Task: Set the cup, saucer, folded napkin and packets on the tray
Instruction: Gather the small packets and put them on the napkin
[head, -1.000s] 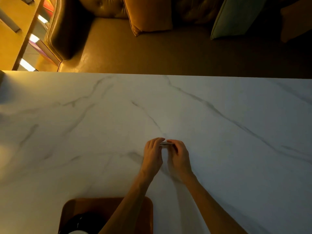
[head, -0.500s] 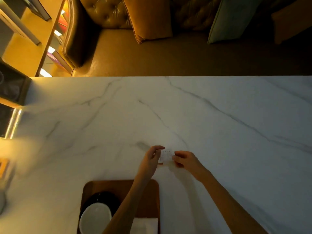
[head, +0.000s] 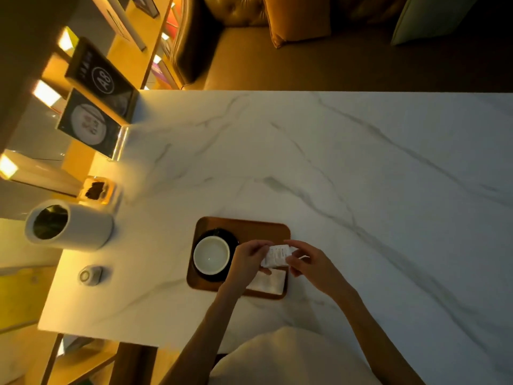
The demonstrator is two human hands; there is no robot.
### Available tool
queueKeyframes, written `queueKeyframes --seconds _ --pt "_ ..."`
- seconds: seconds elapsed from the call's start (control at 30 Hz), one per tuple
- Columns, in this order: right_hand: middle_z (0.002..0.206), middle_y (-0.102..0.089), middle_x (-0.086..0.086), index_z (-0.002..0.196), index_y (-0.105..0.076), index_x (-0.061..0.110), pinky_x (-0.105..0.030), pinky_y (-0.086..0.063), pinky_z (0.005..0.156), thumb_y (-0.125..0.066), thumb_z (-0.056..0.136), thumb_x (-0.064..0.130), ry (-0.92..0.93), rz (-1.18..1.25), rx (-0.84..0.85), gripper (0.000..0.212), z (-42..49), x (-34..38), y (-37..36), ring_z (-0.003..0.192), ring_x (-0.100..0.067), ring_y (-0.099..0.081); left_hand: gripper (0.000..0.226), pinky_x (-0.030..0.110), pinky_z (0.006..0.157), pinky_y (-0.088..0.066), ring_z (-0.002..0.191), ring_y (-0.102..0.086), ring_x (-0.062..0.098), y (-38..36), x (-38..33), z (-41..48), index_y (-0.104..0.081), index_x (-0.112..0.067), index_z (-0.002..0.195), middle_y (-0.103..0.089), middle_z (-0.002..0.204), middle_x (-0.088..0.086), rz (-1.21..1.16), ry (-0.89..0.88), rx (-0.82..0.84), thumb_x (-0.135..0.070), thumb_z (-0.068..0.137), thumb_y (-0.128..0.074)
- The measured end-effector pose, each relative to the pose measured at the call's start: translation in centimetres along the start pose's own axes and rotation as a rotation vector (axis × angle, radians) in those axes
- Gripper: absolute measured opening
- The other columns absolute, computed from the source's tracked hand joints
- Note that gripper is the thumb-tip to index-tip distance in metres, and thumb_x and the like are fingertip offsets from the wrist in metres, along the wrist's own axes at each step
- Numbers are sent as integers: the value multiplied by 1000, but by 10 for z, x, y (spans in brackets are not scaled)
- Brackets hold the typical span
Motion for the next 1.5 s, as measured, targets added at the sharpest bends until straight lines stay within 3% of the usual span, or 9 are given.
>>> queueKeyframes --seconds 0.13,0.27,0.4,0.57,0.73,1.07,1.23,1.37,1.5 --pt "112 -58 8 136 -46 37 -26 -57 81 -68 83 40 98 -268 55 58 -23 13 -27 94 -10 -64 17 26 53 -60 73 -72 11 19 10 -31 -70 -13 101 -70 91 3 39 -27 -6 -10 95 -55" --pt "126 -50 6 131 -52 26 -18 -52 86 -73 79 39 249 -481 24 58 -42 37 -53 106 -7 -57 18 22 50 -57 66 -70 14 38 9 -54 -69 -5 105 -69 91 9 78 -93 21 -7 95 -54" --pt "123 -59 3 130 -55 23 -15 -50 84 -74 79 37 265 -564 -51 56 -60 50 -78 101 -7 -59 17 16 52 -55 65 -70 5 62 6 -70 -70 -9 106 -69 90 7 69 -133 102 -8 95 -56" --pt "123 -60 3 130 -53 25 -17 -53 84 -74 80 33 211 -533 -117 55 -71 56 -98 100 -5 -61 46 20 77 -57 93 -70 7 84 -3 -85 -60 -14 125 -69 110 4 148 -172 368 -5 81 -73" --pt "125 -56 8 133 -52 26 -28 -53 92 -77 74 38 209 -584 -122 65 -71 72 -121 109 -6 -56 60 21 83 -53 105 -62 12 109 -19 -92 -57 -19 129 -63 119 0 367 -254 371 -12 74 -80" --pt "96 -55 25 119 -58 32 -15 -45 78 -76 75 38 264 -642 -262 48 -69 107 -137 90 10 -55 54 20 81 -44 96 -53 0 128 -43 -82 -58 -38 120 -52 99 -27 690 -464 314 -44 69 -75" --pt "100 -54 20 118 -58 31 -8 -41 70 -75 75 41 245 -685 -294 47 -66 113 -134 89 2 -55 42 16 70 -51 84 -65 -3 127 -50 -78 -58 -54 95 -65 94 -24 590 -480 366 -62 56 -70" --pt "116 -60 13 123 -56 33 -18 -49 86 -75 75 41 238 -661 -260 52 -64 118 -125 102 -1 -57 36 12 69 -55 89 -72 5 132 -50 -75 -65 -33 112 -74 100 -11 272 -326 474 -31 77 -76" --pt "114 -62 10 123 -58 32 -25 -54 86 -77 74 36 197 -537 -226 53 -65 110 -114 100 -5 -63 23 30 85 -60 94 -72 16 128 -44 -71 -69 -20 113 -73 105 1 104 -250 402 -14 93 -59"
Point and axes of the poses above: each hand's wrist, its own z-axis towards the middle knuckle, its own y-axis out of the back of the hand, x = y × z, the point moved 7 cm from there along z, towards the middle knuckle
